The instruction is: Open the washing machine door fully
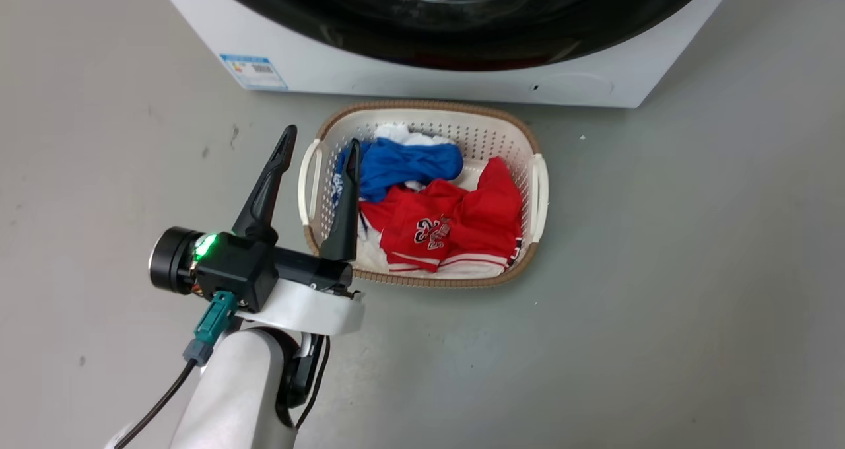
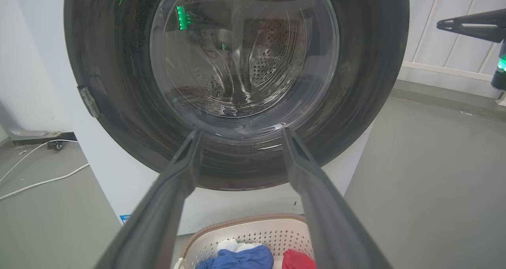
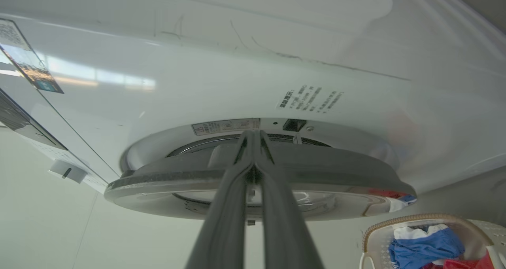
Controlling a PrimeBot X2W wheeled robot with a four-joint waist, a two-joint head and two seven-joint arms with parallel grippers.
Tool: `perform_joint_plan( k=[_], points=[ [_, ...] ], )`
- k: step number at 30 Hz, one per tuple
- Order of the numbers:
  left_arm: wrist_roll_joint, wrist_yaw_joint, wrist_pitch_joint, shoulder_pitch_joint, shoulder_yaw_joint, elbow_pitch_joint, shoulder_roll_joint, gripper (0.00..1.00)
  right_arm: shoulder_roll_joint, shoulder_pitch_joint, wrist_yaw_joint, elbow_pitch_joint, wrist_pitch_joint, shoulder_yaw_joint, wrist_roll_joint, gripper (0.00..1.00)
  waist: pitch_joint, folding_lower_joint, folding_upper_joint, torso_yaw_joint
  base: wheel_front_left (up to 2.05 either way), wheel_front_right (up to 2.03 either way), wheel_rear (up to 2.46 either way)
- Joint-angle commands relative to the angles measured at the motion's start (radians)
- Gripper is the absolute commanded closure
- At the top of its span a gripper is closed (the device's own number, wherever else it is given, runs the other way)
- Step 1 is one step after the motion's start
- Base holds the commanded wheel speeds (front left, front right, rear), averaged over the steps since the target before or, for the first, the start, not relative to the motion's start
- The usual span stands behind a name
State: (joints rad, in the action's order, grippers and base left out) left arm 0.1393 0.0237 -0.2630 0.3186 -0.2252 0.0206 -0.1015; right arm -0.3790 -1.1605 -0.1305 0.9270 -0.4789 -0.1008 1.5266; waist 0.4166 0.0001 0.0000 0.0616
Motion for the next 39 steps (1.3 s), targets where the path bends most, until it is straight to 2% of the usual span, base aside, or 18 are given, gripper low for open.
perform_joint_plan(
  k=[1, 10, 19, 30, 39],
  points=[
    [-0.007, 0.002, -0.003, 0.018, -0.005, -0.004, 0.004, 0.0, -0.007, -0.045, 0.0, 0.021, -0.017, 0.017, -0.014, 1.0, 0.032, -0.0001, 0.0, 0.021, 0.0, 0.0, 0.0],
    [-0.014, 0.007, -0.003, 0.058, -0.029, -0.013, 0.019, 0.0, 0.008, -0.276, 0.0, 0.157, -0.08, 0.119, -0.131, 1.0, 0.097, -0.0001, 0.0, 0.046, 0.0, 0.0, 0.0],
    [-0.015, 0.013, -0.003, 0.081, -0.036, -0.014, 0.032, 0.0, 0.036, -0.368, 0.0, 0.235, -0.135, 0.158, -0.182, 1.0, 0.133, -0.0001, 0.0, 0.061, 0.0, 0.0, 0.0],
    [-0.021, 0.018, -0.003, 0.069, -0.033, 0.01, 0.037, 0.0, 0.031, -0.311, 0.0, 0.217, -0.242, 0.163, -0.178, 1.0, 0.101, -0.0001, 0.0, 0.051, 0.0, 0.0, 0.0],
    [-0.022, 0.021, -0.003, 0.04, -0.023, 0.039, 0.037, 0.0, 0.052, -0.167, 0.0, 0.113, -0.367, 0.178, -0.166, 1.0, 0.036, -0.0001, 0.0, 0.03, 0.0, 0.0, 0.0]
  ],
)
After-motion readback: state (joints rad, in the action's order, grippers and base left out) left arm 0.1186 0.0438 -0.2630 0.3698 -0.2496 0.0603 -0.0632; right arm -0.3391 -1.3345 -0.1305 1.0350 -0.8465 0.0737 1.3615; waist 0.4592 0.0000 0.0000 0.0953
